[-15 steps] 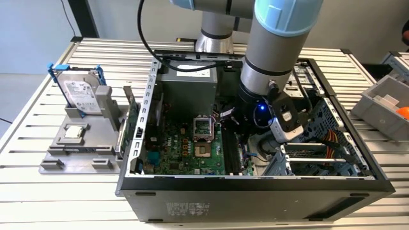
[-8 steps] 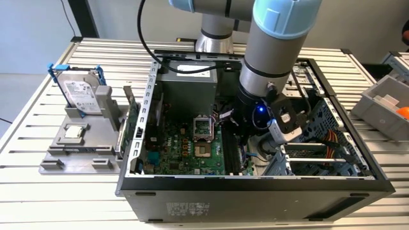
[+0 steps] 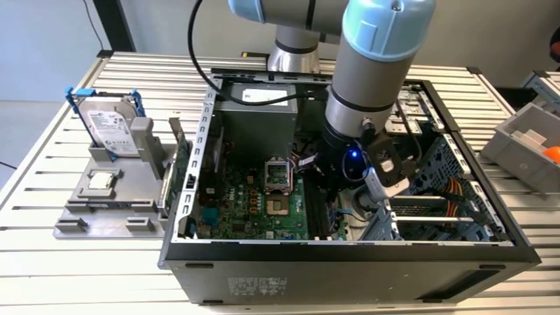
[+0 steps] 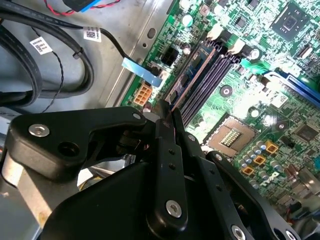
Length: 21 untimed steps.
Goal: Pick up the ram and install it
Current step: 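Insert the ram into the slot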
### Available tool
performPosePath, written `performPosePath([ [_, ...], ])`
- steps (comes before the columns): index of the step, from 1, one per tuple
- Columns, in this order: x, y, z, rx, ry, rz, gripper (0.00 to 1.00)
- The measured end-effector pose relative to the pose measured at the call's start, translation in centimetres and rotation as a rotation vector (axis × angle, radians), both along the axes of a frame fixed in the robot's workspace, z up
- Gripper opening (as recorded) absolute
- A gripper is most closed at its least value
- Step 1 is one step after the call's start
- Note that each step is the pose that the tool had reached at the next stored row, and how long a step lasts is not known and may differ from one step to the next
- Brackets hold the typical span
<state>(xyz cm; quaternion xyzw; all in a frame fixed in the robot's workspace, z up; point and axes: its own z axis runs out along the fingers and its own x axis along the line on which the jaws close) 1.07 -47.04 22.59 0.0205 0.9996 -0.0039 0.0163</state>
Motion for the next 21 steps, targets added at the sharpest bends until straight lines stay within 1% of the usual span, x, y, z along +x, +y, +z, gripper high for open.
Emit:
performPosePath([
  [3,-0.05,0.00,-0.11,-0.0022,0.0001,0.000,0.00],
  [9,-0.19,0.06,-0.20,-0.0027,-0.0001,0.000,0.00],
  [15,-0.21,0.16,-0.44,-0.0106,0.0002,0.000,0.00],
  [21,-0.21,0.16,-0.47,-0.0103,0.0000,0.005,0.00],
])
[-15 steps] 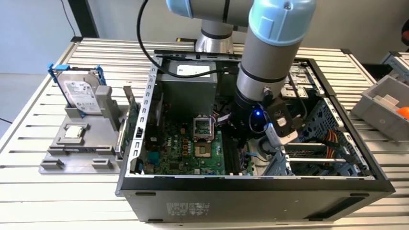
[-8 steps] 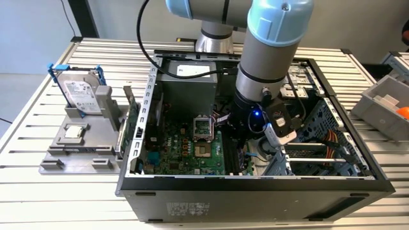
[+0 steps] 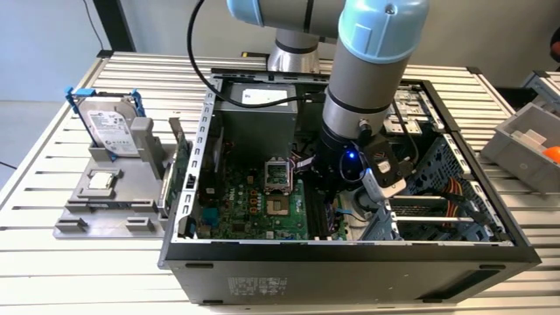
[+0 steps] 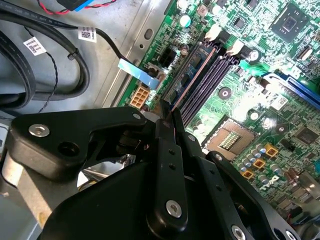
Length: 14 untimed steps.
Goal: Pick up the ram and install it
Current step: 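Insert the ram into the slot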
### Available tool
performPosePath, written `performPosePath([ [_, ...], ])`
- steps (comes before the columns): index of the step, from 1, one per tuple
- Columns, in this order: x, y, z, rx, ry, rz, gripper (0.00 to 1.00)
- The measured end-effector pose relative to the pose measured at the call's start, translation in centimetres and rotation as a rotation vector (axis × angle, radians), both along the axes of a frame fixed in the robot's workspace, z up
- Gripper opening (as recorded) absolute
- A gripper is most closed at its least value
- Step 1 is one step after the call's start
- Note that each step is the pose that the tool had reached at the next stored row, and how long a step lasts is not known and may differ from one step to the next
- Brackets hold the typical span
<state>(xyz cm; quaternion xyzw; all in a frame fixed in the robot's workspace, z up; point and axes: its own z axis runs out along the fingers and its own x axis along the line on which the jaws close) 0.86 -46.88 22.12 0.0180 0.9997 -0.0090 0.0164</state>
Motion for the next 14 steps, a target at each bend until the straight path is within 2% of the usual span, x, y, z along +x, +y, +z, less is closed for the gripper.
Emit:
performPosePath([
  [14,-0.07,-0.15,0.21,0.0026,0.0005,0.006,0.00],
])
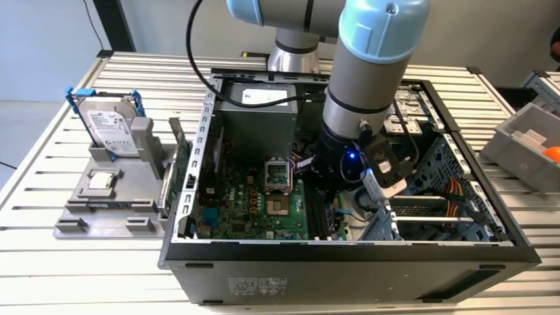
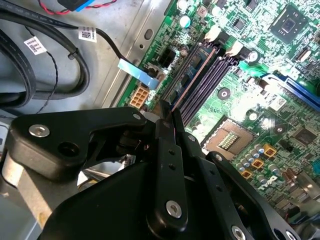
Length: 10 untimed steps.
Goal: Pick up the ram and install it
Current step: 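Insert the ram into the slot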
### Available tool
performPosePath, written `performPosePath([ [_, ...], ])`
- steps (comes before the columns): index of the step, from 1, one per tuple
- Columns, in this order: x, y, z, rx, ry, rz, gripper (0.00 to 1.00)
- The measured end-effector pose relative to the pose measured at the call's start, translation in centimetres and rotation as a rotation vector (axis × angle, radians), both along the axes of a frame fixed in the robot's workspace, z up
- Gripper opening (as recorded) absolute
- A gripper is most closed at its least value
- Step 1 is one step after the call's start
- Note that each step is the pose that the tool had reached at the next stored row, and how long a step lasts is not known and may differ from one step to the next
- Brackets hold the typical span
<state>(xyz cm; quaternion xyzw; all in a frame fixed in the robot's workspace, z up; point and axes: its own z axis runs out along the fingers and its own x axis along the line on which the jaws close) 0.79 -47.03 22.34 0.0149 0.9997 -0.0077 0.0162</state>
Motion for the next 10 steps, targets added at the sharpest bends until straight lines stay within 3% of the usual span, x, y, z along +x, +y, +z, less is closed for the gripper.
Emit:
performPosePath([
  [10,-0.13,-0.03,-0.07,0.0000,0.0000,0.001,0.00],
])
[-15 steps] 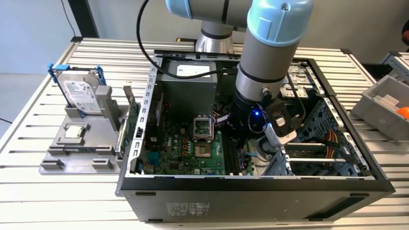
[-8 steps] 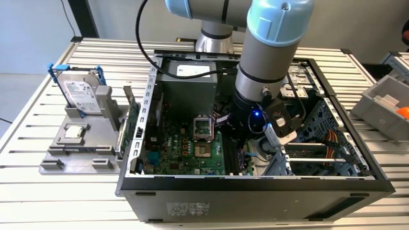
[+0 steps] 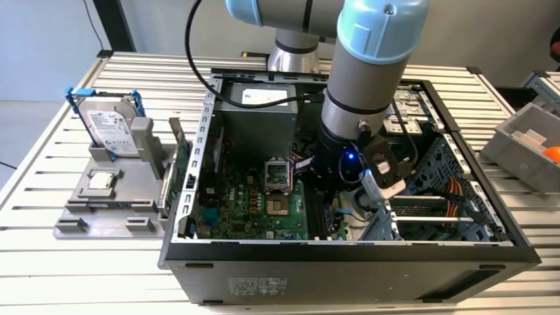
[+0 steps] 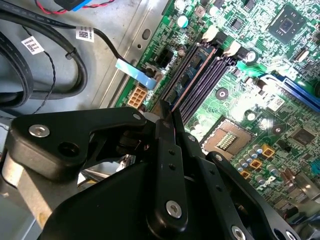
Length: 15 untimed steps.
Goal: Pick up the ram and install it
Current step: 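Insert the ram into the slot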
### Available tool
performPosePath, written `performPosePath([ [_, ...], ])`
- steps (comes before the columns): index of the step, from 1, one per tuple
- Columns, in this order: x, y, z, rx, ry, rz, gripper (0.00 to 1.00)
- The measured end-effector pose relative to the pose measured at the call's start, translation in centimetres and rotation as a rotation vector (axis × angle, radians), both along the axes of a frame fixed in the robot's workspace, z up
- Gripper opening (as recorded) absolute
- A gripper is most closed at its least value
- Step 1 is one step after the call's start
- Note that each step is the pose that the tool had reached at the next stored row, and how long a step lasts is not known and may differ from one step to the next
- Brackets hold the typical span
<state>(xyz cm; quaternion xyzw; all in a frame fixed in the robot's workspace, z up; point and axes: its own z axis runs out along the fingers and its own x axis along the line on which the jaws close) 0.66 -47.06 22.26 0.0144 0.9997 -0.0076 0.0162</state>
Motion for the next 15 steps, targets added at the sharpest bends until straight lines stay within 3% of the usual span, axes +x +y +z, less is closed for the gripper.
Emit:
performPosePath([
  [15,0.00,0.00,-0.52,-0.0028,0.0014,0.000,0.00],
])
